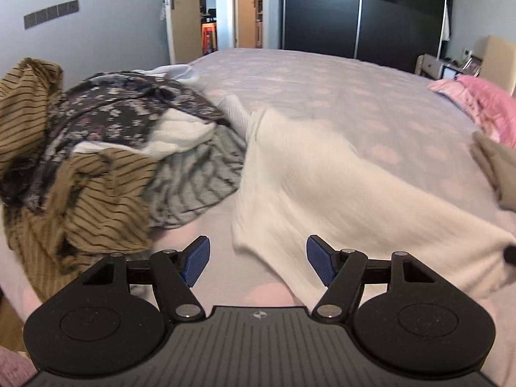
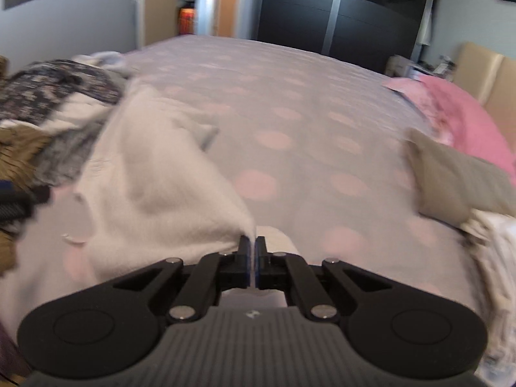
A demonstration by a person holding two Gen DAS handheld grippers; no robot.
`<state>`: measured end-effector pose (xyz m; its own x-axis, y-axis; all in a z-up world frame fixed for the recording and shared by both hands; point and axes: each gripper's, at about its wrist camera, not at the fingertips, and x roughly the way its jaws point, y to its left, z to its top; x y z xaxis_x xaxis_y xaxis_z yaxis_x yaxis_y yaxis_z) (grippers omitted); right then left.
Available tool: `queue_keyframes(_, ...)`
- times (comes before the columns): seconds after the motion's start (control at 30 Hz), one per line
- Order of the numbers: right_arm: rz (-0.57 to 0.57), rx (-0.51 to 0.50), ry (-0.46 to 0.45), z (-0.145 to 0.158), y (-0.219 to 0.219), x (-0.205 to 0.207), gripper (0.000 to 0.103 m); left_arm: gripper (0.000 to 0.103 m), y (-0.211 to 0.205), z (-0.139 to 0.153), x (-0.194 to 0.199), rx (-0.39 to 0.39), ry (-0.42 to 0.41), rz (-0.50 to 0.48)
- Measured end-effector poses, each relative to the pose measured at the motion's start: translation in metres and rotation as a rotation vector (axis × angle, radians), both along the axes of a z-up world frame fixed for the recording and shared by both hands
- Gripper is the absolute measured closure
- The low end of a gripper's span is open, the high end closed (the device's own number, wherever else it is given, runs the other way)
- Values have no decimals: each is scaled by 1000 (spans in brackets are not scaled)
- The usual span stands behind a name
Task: Fold clothes
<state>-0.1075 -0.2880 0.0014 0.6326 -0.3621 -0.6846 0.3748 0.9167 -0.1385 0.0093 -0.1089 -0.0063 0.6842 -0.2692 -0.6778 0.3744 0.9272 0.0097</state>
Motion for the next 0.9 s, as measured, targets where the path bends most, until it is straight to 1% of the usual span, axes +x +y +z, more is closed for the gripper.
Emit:
queue_keyframes(0.03,-28,-27,10,-1,-7,-8,101,37,-4,0,-2,-4,5,-9)
queue_keyframes(0.1,-75,-47,33,-8,-22,-19,101,38,-10,-2,-2,-26,41,-46)
queue_keyframes(0.13,-90,-25,42,-14,-30,-22,100,39,-12,-5,-1,-39,64,-57)
queue_keyframes(0.2,-98,24,62,-26,-40,-25,99,49,-15,-9,0,-67,110,-79)
queue_keyframes(0.23,-96,39,72,-31,-44,-26,96,50,-16,-12,1,-80,133,-90)
queue_keyframes(0.27,-92,36,75,-34,-45,-28,94,50,-18,-15,1,-74,129,-95)
queue_keyframes(0.3,-89,34,77,-36,-45,-30,94,50,-20,-19,0,-66,124,-101)
queue_keyframes(0.37,-92,83,46,-34,-51,-33,84,50,-23,-25,0,-62,134,-111)
queue_keyframes(0.4,-96,113,23,-32,-54,-36,71,50,-25,-28,0,-64,145,-115)
queue_keyframes(0.43,-108,127,-21,-28,-57,-38,59,50,-25,-31,0,-68,151,-117)
queue_keyframes(0.47,-120,141,-65,-25,-60,-40,54,50,-26,-32,-1,-64,140,-121)
queue_keyframes(0.5,-129,139,-101,-21,-60,-42,46,50,-27,-33,-2,-60,128,-125)
queue_keyframes(0.53,-138,138,-138,-18,-61,-45,44,50,-28,-34,-3,-56,116,-130)
queue_keyframes(0.6,-156,135,-210,-12,-62,-50,44,50,-31,-38,-5,-14,99,-143)
queue_keyframes(0.7,-86,109,-189,-18,-47,-42,44,50,-33,-48,-2,-7,145,-134)
queue_keyframes(0.77,-10,151,-133,-29,-36,-33,43,50,-32,-57,3,-7,175,-120)
queue_keyframes(0.83,40,213,-77,-41,-27,-25,43,50,-34,-65,5,29,168,-116)
queue_keyframes(0.87,55,224,-57,-48,-24,-21,42,49,-35,-69,5,43,167,-122)
queue_keyframes(0.9,70,236,-37,-56,-20,-17,40,49,-36,-72,5,53,169,-125)
